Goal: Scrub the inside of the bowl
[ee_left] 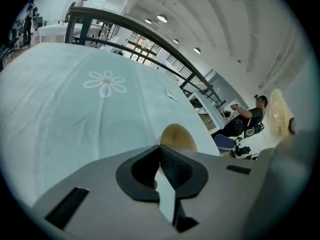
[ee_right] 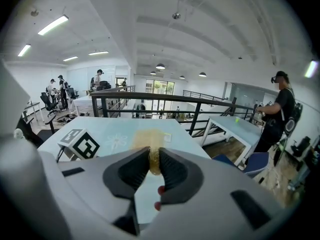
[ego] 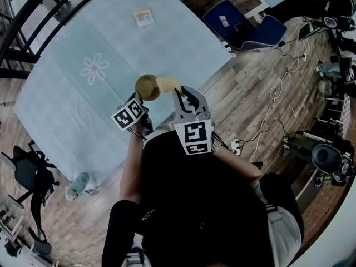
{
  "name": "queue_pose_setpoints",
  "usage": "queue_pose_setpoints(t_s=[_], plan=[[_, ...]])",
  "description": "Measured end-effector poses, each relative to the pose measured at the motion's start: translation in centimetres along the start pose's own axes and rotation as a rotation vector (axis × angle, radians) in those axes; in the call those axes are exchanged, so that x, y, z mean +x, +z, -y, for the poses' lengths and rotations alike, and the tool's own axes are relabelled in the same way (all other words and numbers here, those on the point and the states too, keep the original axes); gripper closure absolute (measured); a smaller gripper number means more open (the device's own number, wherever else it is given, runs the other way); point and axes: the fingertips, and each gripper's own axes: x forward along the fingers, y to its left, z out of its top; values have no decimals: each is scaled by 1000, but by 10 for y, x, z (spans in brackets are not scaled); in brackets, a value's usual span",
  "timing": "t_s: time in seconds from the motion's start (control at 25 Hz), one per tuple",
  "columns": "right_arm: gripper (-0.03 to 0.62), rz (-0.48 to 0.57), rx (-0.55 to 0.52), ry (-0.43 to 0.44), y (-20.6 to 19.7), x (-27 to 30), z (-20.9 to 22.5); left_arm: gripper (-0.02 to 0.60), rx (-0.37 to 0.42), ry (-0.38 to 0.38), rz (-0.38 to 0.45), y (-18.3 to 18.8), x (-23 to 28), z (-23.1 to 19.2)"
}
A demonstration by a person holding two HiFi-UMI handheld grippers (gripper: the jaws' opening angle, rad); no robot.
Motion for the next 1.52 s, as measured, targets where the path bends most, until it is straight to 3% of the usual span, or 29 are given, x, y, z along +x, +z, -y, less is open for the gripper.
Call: queue_pose_setpoints(t_s=[0.24, 0.56, 0.88, 0.92, 1.0, 1.04, 1.28, 1.4, 1.52], plan=[[530, -6, -14, 25, -3, 1, -8, 565, -49, -15, -38, -20, 22, -7], [530, -12, -38, 48, -4, 7, -14, 565, -55, -10, -33, -24, 30, -12], [530, -13, -49, 63, -3, 8, -20, 561, 26, -36, -38, -23, 27, -6], [530, -14, -49, 64, -4, 8, -20, 551, 34, -44, -35, -23, 26, -5], [530, -15, -50, 66, -5, 8, -21, 437, 50, -68, -30, -25, 21, -1], [530, -15, -49, 67, -5, 8, -21, 425, 61, -76, -30, -26, 18, 0], [530, -24, -37, 81, -7, 10, -23, 429, 139, -68, 4, -24, -10, -2], [530, -29, -40, 91, -7, 12, -24, 517, 191, -32, 79, -16, -30, -1], [530, -30, -32, 99, -7, 12, -25, 561, 239, -31, 160, -6, -50, 9]])
